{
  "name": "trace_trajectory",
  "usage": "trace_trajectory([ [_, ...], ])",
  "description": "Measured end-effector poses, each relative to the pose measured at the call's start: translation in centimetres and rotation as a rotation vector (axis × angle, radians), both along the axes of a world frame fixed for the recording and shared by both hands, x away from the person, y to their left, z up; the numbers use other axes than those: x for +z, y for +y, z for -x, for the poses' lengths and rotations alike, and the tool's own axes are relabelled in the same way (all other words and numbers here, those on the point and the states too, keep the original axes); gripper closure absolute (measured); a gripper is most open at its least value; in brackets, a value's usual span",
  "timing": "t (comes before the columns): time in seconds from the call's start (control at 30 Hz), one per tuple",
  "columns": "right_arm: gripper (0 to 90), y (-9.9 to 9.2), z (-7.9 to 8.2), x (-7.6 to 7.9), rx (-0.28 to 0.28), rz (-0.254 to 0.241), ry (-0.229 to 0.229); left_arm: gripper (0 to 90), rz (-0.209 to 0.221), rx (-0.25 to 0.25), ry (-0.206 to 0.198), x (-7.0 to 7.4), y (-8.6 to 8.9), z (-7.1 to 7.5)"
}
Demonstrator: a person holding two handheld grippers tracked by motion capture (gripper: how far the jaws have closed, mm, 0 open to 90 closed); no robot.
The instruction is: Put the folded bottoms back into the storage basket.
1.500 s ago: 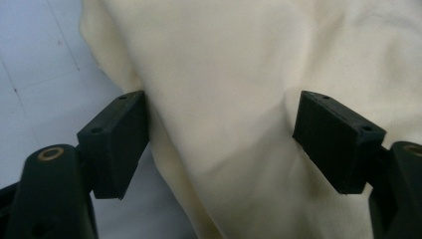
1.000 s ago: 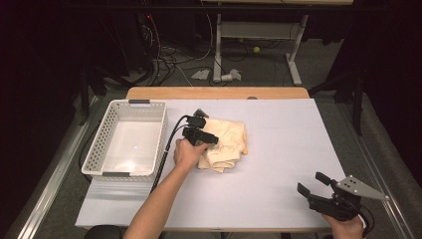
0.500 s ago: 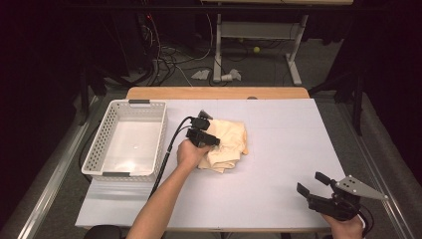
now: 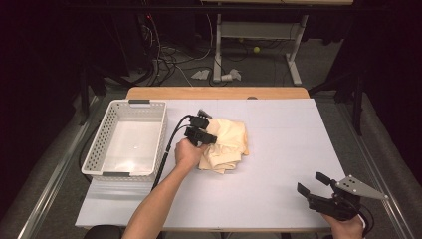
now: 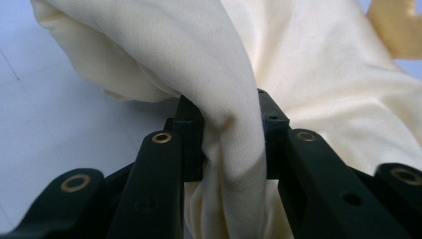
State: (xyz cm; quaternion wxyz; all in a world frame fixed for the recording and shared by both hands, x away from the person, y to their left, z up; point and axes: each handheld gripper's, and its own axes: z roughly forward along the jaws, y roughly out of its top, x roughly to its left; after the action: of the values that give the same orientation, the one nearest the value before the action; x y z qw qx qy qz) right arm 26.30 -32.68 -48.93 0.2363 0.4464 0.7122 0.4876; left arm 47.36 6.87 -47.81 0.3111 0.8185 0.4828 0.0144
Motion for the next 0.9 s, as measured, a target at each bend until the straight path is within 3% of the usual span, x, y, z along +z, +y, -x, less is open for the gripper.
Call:
trace_trajectory([
  [0.4,20.1,0.0,0.0,0.0,0.001,0.001,0.001,69.1,0.073,-0.067,-0.069,3.5,0.6,2.2],
  [0.9,20.1,0.1,0.0,0.0,-0.002,0.001,0.001,69.2,0.1,-0.104,-0.126,6.2,2.4,4.2],
])
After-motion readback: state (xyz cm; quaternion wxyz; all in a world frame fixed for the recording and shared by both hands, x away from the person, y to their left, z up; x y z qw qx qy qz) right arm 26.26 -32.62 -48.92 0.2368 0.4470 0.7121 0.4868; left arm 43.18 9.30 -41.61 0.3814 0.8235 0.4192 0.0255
